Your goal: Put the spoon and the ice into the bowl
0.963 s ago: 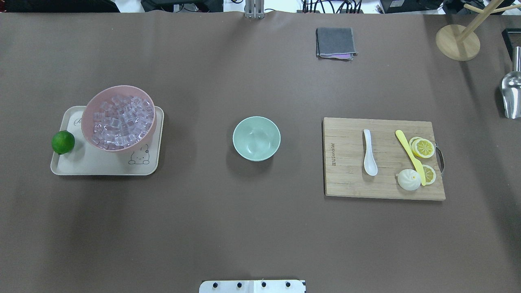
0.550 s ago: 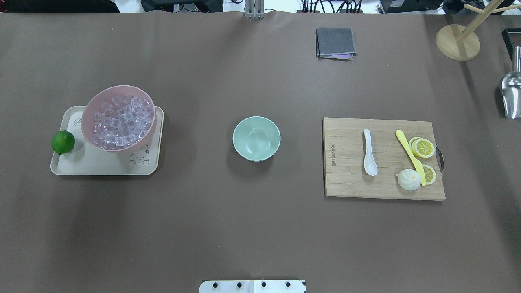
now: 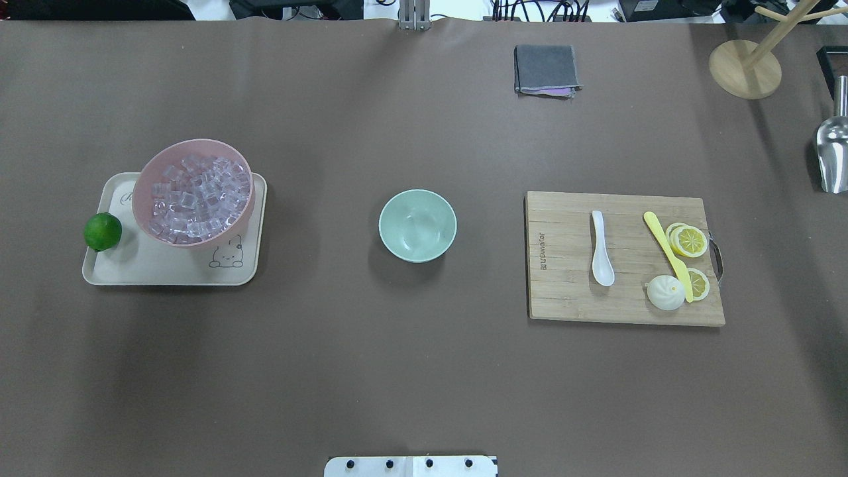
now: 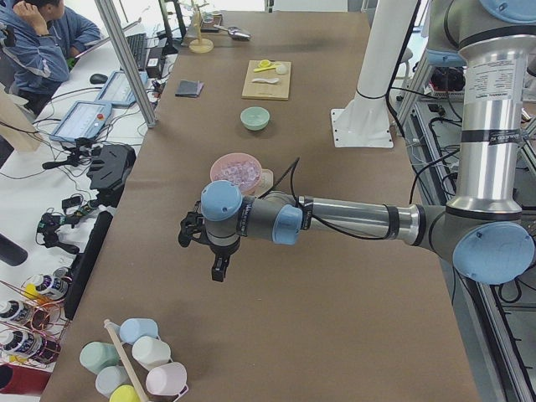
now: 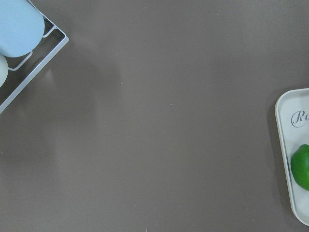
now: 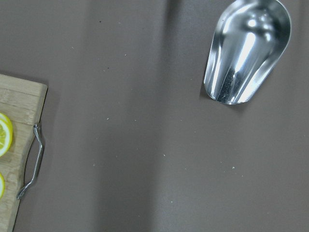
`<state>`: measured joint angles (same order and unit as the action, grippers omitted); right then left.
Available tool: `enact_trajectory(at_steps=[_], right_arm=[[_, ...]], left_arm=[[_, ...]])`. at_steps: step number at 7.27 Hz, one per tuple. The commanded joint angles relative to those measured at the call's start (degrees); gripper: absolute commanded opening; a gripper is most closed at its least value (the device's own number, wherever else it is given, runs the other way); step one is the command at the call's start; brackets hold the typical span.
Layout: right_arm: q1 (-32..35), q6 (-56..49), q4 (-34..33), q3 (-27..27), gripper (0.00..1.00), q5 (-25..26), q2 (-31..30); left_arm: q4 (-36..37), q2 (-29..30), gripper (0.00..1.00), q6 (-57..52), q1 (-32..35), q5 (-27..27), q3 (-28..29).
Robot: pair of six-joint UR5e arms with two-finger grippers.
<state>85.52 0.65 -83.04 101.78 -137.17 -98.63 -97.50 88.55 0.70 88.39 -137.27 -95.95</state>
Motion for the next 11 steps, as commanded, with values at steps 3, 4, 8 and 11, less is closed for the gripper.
enact_trajectory(at_steps=[3,4,8,11], right_arm=[[-0.1,0.5,0.1,1.0,1.00,-0.8,1.4],[-0.4,2.6,0.2,1.0,1.00,-3.4,2.7],[-12.0,22.0,9.5,1.6,1.00,-2.6,9.8],[-24.8,40.8,10.1,1.8,0.95,6.2,17.0]], left_arm=[[-1.4,-1.1,0.98,0.1,-0.5,-0.4,-0.5],[-2.3,-1.4,0.98,0.4,-2.9,-1.2,-3.3],[-2.4,4.7,0.98,24.2,-11.7,-2.7,-8.3],[-1.9,10.0,0.98,34.9,-17.1,0.8,-9.1]])
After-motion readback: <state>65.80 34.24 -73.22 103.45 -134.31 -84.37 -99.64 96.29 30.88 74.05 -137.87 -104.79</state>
